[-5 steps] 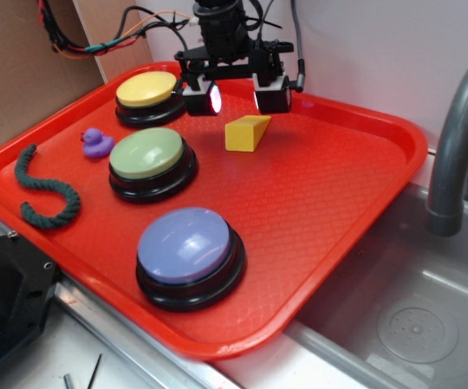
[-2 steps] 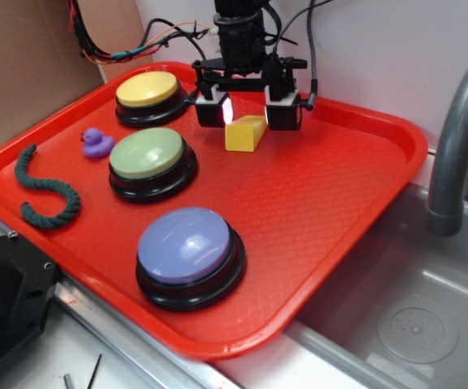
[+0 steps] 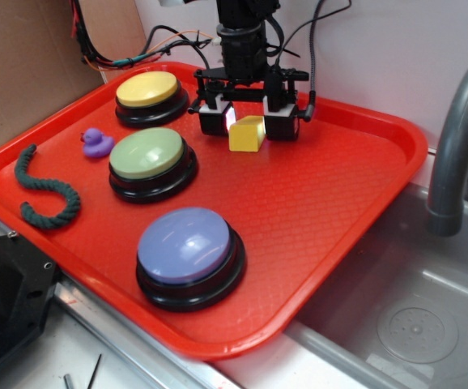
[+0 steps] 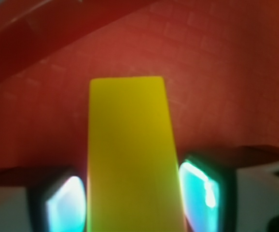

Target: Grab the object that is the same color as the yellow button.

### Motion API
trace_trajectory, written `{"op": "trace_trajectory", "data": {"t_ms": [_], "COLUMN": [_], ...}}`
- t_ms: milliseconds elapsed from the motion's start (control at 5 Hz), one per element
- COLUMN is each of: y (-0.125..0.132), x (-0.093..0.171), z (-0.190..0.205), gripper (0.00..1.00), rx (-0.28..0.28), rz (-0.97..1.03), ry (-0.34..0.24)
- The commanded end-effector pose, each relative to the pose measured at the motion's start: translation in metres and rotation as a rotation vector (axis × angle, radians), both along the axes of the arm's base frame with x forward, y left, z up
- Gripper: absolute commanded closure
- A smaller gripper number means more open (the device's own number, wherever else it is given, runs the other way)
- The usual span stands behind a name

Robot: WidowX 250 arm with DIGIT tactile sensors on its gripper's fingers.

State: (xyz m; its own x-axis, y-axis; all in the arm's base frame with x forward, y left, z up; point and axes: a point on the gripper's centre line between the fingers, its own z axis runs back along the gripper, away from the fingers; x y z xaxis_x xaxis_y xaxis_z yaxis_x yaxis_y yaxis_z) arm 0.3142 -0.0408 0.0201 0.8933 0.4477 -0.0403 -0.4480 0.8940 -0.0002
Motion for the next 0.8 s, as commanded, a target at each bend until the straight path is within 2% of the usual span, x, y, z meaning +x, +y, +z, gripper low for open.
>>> {"op": "trace_trajectory", "data": {"t_ms": [0,200,400,600], "y": [-0.001,-0.009,-0.026,-0.016], "x": [0.002,-0.005,-0.023,-0.039], "z": [0.008,0.040,0.090,0.140], "gripper": [1.00,1.00,1.00,1.00], "rx": [0.003,-0.005,-0.079,-0.097], "rz": [-0.006,-0.022,-0.071,-0.095], "ry": [-0.032,-0.059,-0.019,-0.012]}}
